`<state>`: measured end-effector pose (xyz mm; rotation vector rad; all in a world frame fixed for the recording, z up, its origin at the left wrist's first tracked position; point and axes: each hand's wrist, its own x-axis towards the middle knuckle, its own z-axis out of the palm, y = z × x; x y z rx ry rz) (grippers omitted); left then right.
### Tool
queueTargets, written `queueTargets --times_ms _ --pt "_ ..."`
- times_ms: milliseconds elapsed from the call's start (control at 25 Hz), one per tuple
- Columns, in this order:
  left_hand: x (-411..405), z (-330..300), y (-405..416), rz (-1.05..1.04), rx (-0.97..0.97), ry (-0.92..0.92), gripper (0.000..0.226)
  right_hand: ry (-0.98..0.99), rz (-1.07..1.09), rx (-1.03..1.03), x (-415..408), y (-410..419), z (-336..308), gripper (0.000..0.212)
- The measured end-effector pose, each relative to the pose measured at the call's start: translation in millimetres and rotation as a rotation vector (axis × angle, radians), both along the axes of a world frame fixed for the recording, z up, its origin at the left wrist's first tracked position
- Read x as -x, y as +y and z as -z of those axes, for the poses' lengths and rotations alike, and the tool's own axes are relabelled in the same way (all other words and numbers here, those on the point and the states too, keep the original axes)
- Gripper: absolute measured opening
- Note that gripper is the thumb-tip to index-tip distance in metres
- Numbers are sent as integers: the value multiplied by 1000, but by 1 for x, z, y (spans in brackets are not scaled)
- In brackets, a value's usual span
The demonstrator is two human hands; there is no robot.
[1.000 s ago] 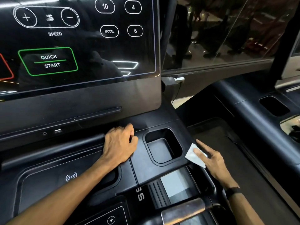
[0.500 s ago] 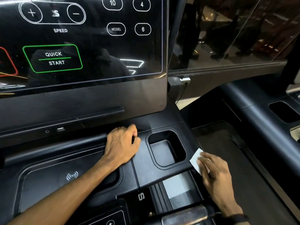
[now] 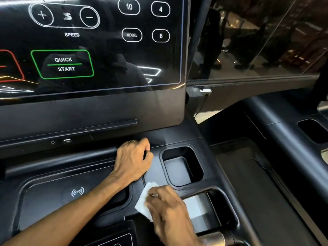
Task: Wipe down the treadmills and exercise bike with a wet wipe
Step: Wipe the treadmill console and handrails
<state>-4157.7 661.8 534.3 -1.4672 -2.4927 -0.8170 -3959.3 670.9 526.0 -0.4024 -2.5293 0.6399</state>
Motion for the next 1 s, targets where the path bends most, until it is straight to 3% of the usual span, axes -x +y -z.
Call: queueTargets --times_ms 120,200,360,520,640,760,1000 --pt "1 0 -1 -34 -43 -30 20 31 58 -24 -10 4 6 13" --pt "0 0 0 -53 -55 -46 23 35 89 -73 -14 10 10 25" --pt "1 -3 -3 -106 -114 -121 28 -196 51 -114 29 35 8 52" --pt "4 -3 -4 -152 -141 -187 34 -373 32 -190 68 49 -3 57" --pt "4 -5 -6 -149 -139 -203 35 -400 -90 -251 24 21 -2 57" --pt "3 -5 -4 -139 -122 -191 35 -398 -40 -305 -16 0 -2 56" --pt "4 -3 -2 -114 -76 -126 33 -525 0 -262 63 57 -4 68"
